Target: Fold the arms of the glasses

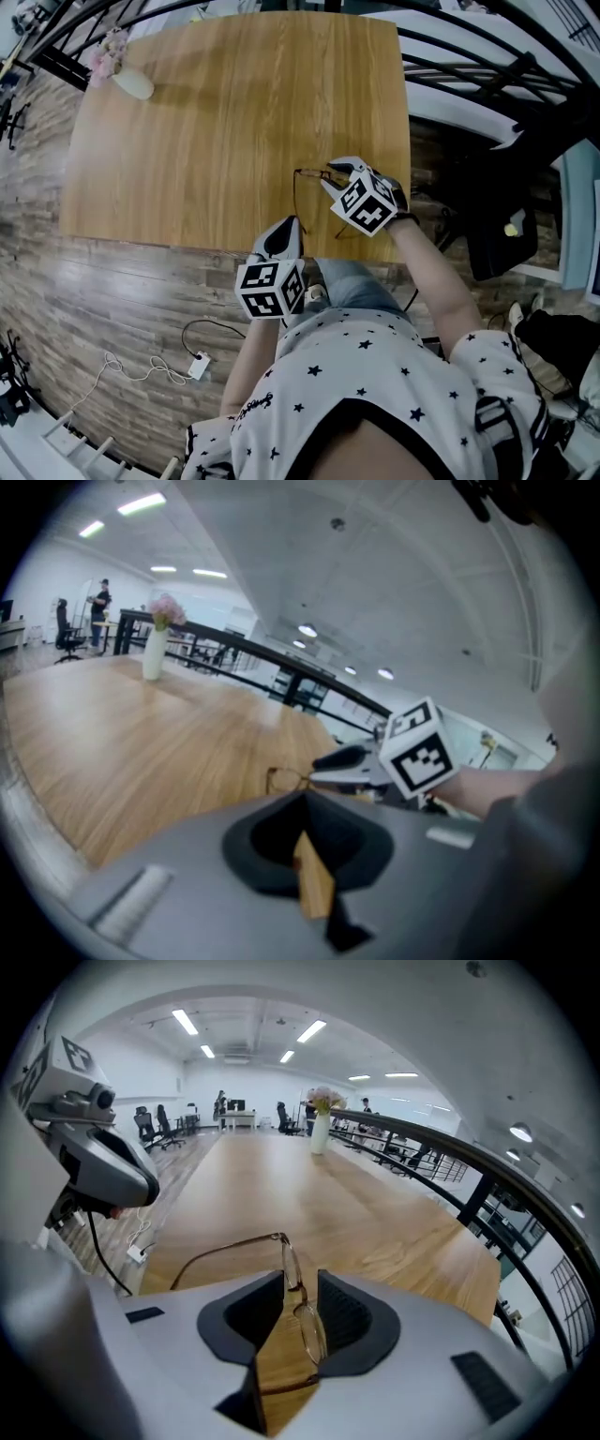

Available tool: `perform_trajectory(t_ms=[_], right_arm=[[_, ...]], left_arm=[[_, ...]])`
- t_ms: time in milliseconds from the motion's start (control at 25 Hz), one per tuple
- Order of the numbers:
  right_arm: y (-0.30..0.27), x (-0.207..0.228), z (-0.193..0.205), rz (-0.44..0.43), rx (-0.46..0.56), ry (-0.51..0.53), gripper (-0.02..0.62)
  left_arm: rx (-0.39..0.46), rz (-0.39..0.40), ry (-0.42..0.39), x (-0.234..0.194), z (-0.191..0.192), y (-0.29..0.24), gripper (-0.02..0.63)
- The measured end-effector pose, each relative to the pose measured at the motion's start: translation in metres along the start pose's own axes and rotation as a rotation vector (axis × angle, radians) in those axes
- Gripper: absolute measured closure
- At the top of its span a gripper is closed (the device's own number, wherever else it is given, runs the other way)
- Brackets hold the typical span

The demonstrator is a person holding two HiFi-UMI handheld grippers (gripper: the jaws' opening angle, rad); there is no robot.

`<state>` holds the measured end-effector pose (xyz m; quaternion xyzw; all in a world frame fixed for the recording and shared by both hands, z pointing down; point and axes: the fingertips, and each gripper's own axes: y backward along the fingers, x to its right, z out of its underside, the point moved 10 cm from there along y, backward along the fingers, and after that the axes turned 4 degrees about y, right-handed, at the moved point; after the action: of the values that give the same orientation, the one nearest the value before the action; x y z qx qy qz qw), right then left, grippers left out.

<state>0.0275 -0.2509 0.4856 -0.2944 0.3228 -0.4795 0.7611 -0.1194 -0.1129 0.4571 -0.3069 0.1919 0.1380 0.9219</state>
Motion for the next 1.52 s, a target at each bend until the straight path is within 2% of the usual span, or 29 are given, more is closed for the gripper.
perform_trajectory(t_ms=[320,440,720,880,1520], right_arm=[[-0.023,0.004,0.000,-0.064,-0.099,0.080,0.503],[-0.028,0.007,0.002,-0.074,-0.120,0.105,0.525],[-0.033,0.010,-0.002,-0.113,-0.137,0.138,0.551],[-0.033,0.010,0.000,-0.126,-0.125,0.114,0.560],[0.008,-0.010,-0.010,-0.038,-0.059,0.043,0.563]], left_arm=[[-0.002,-0.008,0.008,-0.006,-0.007,-0.005,0.598],[-0.003,-0.011,0.009,-0.007,-0.009,-0.007,0.598],[0.000,-0.018,0.012,-0.010,-0.011,-0.008,0.598],[0.002,-0.018,0.014,-0.009,-0.010,-0.009,0.598],[0.029,-0.029,0.008,-0.007,0.002,0.018,0.598]])
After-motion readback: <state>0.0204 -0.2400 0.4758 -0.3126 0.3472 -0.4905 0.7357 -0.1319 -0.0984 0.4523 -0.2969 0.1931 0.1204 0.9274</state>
